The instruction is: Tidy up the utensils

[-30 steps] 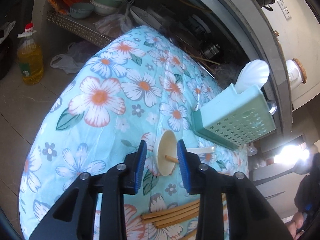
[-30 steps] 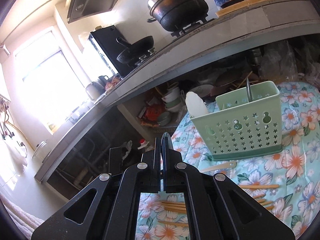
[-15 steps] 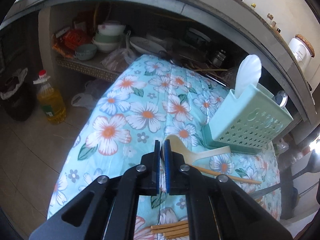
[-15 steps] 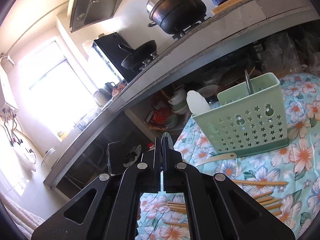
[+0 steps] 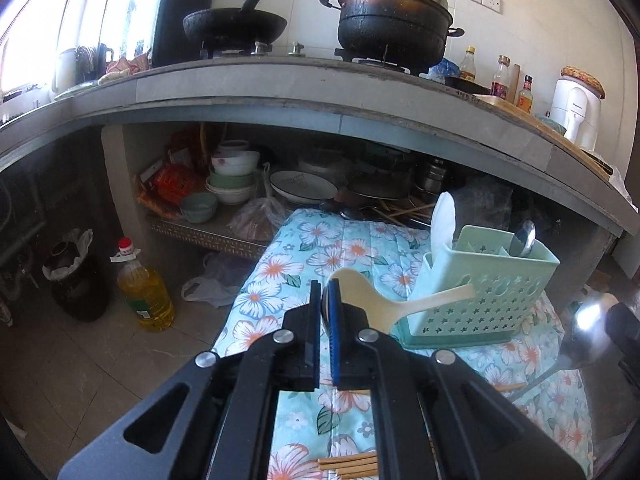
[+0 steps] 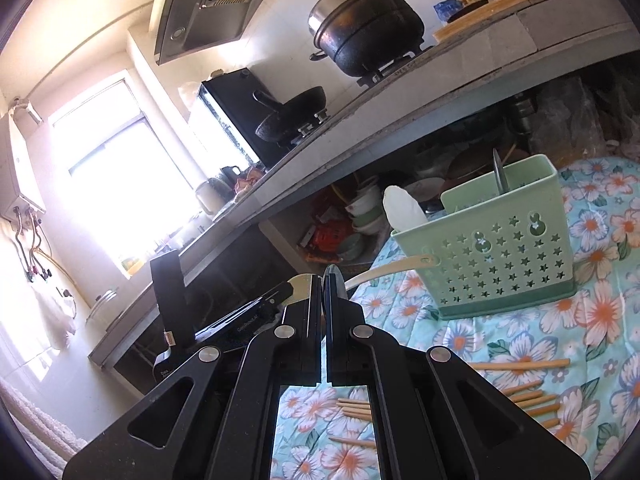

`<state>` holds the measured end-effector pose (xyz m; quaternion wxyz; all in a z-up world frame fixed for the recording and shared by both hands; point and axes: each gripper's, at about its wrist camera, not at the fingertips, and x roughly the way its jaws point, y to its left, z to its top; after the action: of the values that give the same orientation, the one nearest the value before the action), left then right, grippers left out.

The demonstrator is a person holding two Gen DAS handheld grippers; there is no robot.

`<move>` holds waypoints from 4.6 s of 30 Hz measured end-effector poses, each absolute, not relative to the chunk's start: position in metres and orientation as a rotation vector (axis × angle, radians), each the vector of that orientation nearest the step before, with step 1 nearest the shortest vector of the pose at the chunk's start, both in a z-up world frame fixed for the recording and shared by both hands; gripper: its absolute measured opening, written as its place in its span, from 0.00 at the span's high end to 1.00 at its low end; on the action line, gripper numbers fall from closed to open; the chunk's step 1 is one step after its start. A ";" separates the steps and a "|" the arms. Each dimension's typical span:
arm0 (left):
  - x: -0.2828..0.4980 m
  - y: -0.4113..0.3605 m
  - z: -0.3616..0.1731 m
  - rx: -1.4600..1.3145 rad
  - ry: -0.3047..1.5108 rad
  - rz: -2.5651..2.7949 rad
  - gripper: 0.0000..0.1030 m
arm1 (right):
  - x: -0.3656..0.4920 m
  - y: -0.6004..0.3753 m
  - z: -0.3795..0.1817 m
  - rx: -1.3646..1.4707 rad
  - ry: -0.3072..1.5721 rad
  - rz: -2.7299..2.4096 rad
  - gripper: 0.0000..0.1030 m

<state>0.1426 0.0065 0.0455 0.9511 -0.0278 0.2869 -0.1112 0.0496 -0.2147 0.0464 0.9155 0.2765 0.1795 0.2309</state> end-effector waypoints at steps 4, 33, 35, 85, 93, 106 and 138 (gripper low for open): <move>0.135 0.013 0.053 -0.066 0.566 -0.214 0.98 | 0.049 -0.214 0.047 0.573 0.365 0.481 1.00; 0.113 0.066 0.068 -0.154 0.477 -0.205 0.97 | 0.141 -0.269 0.145 0.540 0.241 0.554 1.00; 0.112 0.068 0.068 -0.152 0.471 -0.203 0.97 | 0.147 -0.269 0.146 0.531 0.238 0.549 1.00; 0.084 -0.056 0.142 0.192 0.225 -0.545 0.97 | 0.040 -0.269 0.004 0.402 0.550 0.244 0.91; 0.085 -0.139 0.122 0.561 0.055 -0.434 0.97 | 0.020 -0.277 -0.010 0.475 0.565 0.234 0.91; 0.081 -0.218 0.073 1.032 -0.238 -0.259 0.97 | 0.008 -0.284 -0.014 0.523 0.543 0.258 0.91; 0.144 -0.153 0.126 0.159 0.297 -0.711 0.37 | 0.009 -0.287 -0.024 0.582 0.567 0.265 0.86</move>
<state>0.1439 -0.1530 0.1262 0.9237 0.0777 0.1445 -0.3463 0.0092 -0.2867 -0.0239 0.9102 0.2822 0.2748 0.1283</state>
